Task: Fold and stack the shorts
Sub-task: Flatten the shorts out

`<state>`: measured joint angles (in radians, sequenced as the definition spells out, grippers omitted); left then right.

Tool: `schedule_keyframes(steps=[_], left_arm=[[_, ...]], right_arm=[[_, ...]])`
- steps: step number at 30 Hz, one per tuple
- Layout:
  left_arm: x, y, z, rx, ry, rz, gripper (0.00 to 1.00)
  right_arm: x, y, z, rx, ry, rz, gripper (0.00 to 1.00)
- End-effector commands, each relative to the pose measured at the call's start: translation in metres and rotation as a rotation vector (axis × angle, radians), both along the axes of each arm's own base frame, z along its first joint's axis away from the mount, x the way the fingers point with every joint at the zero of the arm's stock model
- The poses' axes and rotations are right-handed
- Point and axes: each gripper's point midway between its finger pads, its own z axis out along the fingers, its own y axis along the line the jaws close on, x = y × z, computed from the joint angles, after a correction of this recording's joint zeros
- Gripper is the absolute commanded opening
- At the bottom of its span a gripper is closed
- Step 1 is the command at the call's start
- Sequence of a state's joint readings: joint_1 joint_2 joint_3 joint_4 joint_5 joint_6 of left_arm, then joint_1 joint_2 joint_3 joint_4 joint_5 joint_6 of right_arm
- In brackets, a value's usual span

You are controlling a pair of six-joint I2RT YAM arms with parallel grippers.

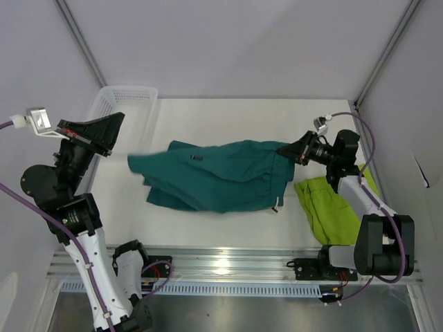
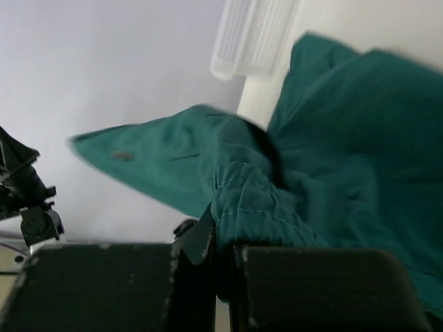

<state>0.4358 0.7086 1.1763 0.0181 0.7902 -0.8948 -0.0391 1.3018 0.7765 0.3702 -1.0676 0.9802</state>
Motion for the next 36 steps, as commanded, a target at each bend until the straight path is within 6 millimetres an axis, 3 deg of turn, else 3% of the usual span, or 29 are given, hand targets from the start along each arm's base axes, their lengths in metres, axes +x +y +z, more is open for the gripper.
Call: schedule_keyframes(steps=[1, 4, 8, 11, 13, 15, 16, 17, 18, 19, 22, 23, 26, 30, 36], left_arm=[[-0.001, 0.000, -0.022, 0.033, 0.005, 0.001, 0.00], [0.004, 0.001, -0.051, 0.025, 0.041, -0.014, 0.00], [0.000, -0.001, -0.062, 0.058, 0.045, -0.011, 0.00], [0.007, 0.007, -0.092, 0.066, 0.138, 0.028, 0.00], [0.016, 0.017, -0.128, 0.066, 0.242, 0.069, 0.00], [0.023, 0.023, -0.159, 0.040, 0.351, 0.081, 0.09], [0.027, 0.023, -0.186, 0.026, 0.419, 0.059, 0.16], [0.028, 0.021, -0.201, 0.013, 0.461, 0.033, 0.30], [0.029, 0.016, -0.212, 0.007, 0.489, -0.018, 0.34], [0.029, 0.015, -0.238, -0.001, 0.536, -0.039, 0.45], [0.029, 0.021, -0.272, 0.028, 0.610, -0.009, 0.66], [0.027, 0.021, -0.279, 0.033, 0.625, -0.007, 0.79], [0.026, 0.015, -0.297, 0.025, 0.681, -0.014, 0.92], [0.034, 0.002, -0.322, 0.052, 0.802, -0.004, 0.95], [0.062, 0.006, -0.355, -0.009, 0.912, 0.040, 0.95]], right_arm=[[-0.006, 0.018, -0.022, -0.072, -0.073, 0.025, 0.00], [-0.011, 0.024, -0.051, -0.091, -0.021, 0.039, 0.00], [-0.018, 0.038, -0.080, -0.126, 0.024, 0.069, 0.00], [-0.019, 0.041, -0.108, -0.197, 0.086, 0.072, 0.00], [-0.018, 0.039, -0.115, -0.223, 0.080, 0.069, 0.00], [-0.020, 0.035, -0.123, -0.255, 0.100, 0.065, 0.00], [-0.018, 0.029, -0.128, -0.295, 0.081, 0.049, 0.02], [-0.021, 0.024, -0.136, -0.321, 0.113, 0.040, 0.03], [-0.021, 0.017, -0.135, -0.340, 0.101, 0.020, 0.03], [-0.015, 0.002, -0.140, -0.371, 0.097, -0.030, 0.03], [-0.011, -0.022, -0.139, -0.371, 0.089, -0.085, 0.01], [-0.007, -0.035, -0.139, -0.383, 0.080, -0.115, 0.01], [0.002, -0.039, -0.132, -0.382, 0.047, -0.142, 0.02], [0.009, -0.045, -0.132, -0.413, 0.012, -0.169, 0.05], [0.016, -0.062, -0.139, -0.500, 0.002, -0.262, 0.07]])
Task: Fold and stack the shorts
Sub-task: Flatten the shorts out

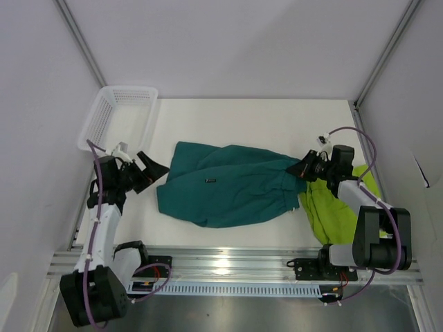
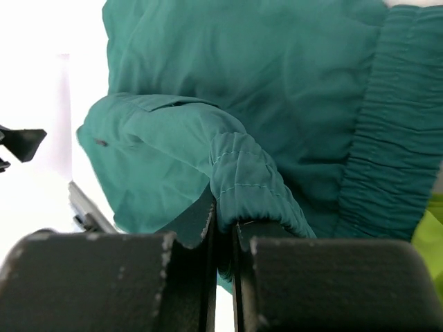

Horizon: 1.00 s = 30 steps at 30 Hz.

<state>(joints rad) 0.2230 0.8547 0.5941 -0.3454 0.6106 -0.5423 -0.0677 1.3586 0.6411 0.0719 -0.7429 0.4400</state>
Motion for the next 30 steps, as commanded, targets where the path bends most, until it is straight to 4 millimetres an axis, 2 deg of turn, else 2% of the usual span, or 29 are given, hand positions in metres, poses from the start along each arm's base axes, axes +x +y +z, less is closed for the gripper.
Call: schedule_keyframes(steps=[1, 3, 5, 8, 13, 17, 21, 25, 30], left_arm=[[0.020, 0.009, -0.013, 0.036, 0.026, 0.075, 0.95], [0.023, 0.015, -0.033, 0.053, 0.080, 0.119, 0.95], [0.028, 0.017, -0.040, 0.047, 0.086, 0.137, 0.95], [0.035, 0.009, -0.051, -0.023, 0.092, 0.120, 0.93], [0.038, 0.010, -0.070, -0.025, 0.152, 0.118, 0.92], [0.039, 0.007, -0.074, -0.050, 0.154, 0.109, 0.89], [0.039, -0.002, -0.067, -0.099, 0.147, 0.080, 0.79], [0.038, -0.002, -0.060, -0.081, 0.138, 0.063, 0.75], [0.030, -0.014, -0.057, -0.136, 0.137, 0.001, 0.66]], right_arm=[[0.009, -0.016, 0.003, -0.088, -0.081, -0.061, 0.07], [0.011, -0.022, -0.001, -0.113, -0.078, -0.098, 0.06], [0.009, -0.027, -0.008, -0.126, -0.060, -0.121, 0.06], [0.008, -0.029, -0.015, -0.121, -0.037, -0.133, 0.06], [0.007, -0.027, -0.016, -0.103, -0.034, -0.124, 0.06], [0.006, -0.025, -0.017, -0.090, -0.033, -0.112, 0.07], [0.006, -0.023, -0.018, -0.081, -0.029, -0.104, 0.07], [0.006, -0.023, -0.020, -0.078, -0.019, -0.102, 0.06], [0.005, -0.022, -0.021, -0.072, -0.013, -0.096, 0.07]])
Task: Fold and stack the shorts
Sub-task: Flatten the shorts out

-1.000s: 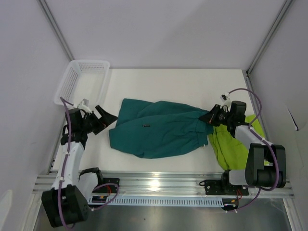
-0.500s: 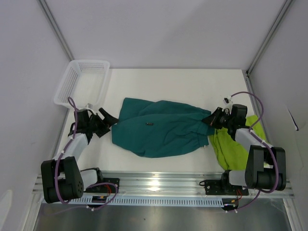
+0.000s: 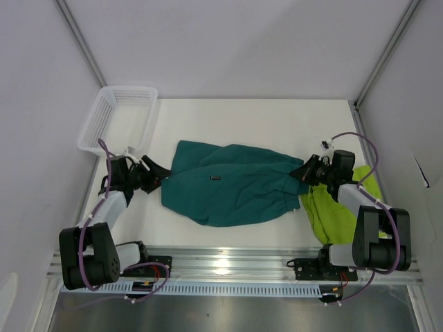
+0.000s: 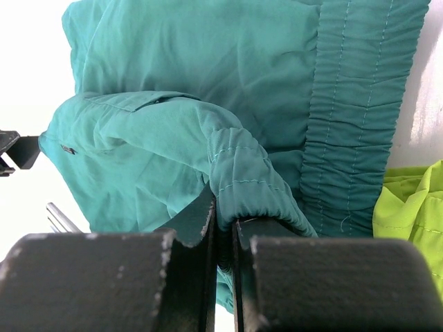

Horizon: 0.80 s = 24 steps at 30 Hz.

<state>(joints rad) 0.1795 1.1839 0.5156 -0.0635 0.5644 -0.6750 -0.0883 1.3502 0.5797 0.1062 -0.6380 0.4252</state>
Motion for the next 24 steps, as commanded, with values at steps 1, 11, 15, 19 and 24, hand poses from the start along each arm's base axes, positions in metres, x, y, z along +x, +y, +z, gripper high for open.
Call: schedule_keyframes(steps=[1, 11, 15, 19, 24], left_arm=[[-0.001, -0.011, 0.015, -0.044, -0.056, -0.056, 0.64], [-0.007, -0.025, 0.002, -0.130, -0.034, -0.111, 0.56], [-0.006, -0.025, -0.004, -0.138, -0.023, -0.106, 0.61], [-0.005, -0.019, -0.009, -0.098, -0.014, -0.075, 0.70], [-0.002, -0.022, -0.015, -0.142, -0.017, -0.068, 0.68]], right_arm=[[0.005, -0.002, 0.002, -0.001, -0.026, 0.002, 0.07], [0.004, 0.002, 0.000, 0.023, -0.017, 0.019, 0.07], [0.004, 0.003, 0.000, 0.029, -0.018, 0.024, 0.07], [0.003, 0.004, 0.001, 0.037, -0.021, 0.028, 0.07], [0.003, 0.005, 0.004, 0.041, -0.028, 0.033, 0.07]])
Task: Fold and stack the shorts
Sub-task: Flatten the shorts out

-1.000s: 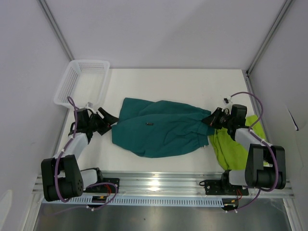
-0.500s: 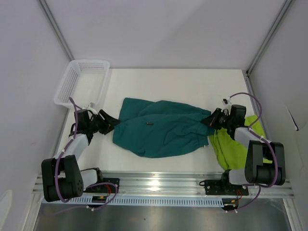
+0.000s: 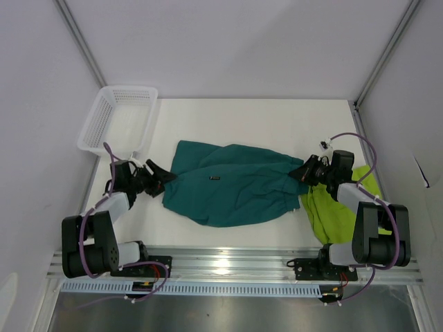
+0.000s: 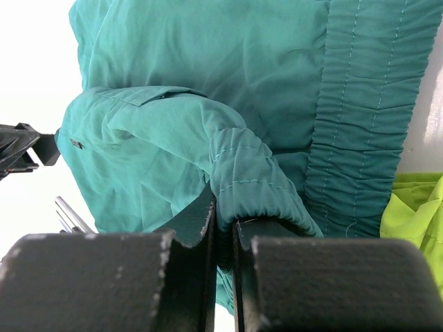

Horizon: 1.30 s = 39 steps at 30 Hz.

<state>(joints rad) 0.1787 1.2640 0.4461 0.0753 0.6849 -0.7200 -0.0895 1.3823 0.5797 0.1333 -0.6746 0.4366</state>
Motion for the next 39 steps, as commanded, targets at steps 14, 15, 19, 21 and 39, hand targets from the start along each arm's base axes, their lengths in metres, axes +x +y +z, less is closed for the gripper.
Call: schedule_keyframes(steps=[14, 15, 19, 21, 39], left_arm=[[0.018, 0.005, 0.000, 0.007, -0.093, 0.046, 0.70], [0.019, 0.006, 0.001, 0.014, -0.101, 0.050, 0.69], [0.022, 0.002, 0.001, -0.027, -0.121, 0.050, 0.54], [0.023, 0.000, -0.004, -0.050, -0.129, 0.044, 0.45], [0.027, -0.010, 0.007, -0.143, -0.176, 0.018, 0.00]], right_arm=[[0.002, 0.004, 0.008, 0.032, -0.038, 0.026, 0.08], [0.002, 0.004, 0.009, 0.031, -0.040, 0.026, 0.08], [0.002, 0.006, 0.010, 0.040, -0.043, 0.032, 0.07], [0.001, 0.007, 0.010, 0.041, -0.042, 0.033, 0.08], [0.000, 0.011, 0.017, 0.063, -0.056, 0.053, 0.10]])
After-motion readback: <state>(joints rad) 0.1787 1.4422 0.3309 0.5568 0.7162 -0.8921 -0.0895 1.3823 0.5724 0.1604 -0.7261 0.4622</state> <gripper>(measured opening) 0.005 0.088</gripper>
